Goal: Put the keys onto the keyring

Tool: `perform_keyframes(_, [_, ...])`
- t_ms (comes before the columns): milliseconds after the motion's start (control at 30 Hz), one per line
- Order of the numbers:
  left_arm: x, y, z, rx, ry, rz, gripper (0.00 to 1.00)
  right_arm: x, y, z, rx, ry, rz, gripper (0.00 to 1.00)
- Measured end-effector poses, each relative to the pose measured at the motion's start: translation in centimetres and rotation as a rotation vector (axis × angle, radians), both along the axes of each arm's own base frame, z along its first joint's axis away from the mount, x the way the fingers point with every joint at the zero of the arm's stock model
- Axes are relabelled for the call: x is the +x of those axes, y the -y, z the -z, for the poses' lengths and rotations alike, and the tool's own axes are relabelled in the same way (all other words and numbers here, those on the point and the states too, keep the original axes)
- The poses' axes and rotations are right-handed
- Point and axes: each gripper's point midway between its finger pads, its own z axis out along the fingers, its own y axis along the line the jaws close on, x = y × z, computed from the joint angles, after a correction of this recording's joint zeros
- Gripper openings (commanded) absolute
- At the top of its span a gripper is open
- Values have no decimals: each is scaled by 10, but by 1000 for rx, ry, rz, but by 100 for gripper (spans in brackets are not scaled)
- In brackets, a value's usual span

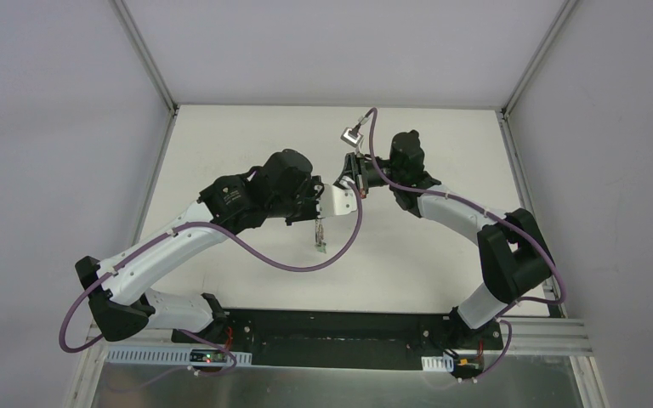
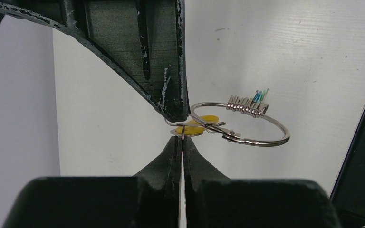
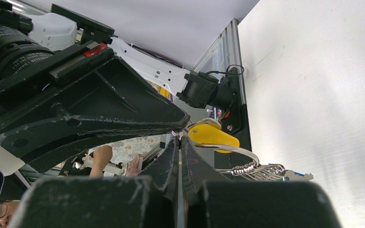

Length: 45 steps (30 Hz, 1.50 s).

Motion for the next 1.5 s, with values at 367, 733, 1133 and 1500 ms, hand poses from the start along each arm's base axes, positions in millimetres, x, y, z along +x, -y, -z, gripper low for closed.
perform_keyframes(367, [-1,-1,1,4,-3,0,0,-2,-1,0,0,0,-5,0])
perform_keyframes(733, [-3,-3,0,16,-12,0,0,-5,-4,0,0,0,-15,0])
perform_keyframes(1133, [-2,-3,0,24,-18,0,0,-5,-4,1,-1,11,-11,0])
perform_keyframes(1500, [-2,-3,1,29,-23,0,0,-5,-5,3,-7,8,-12,0])
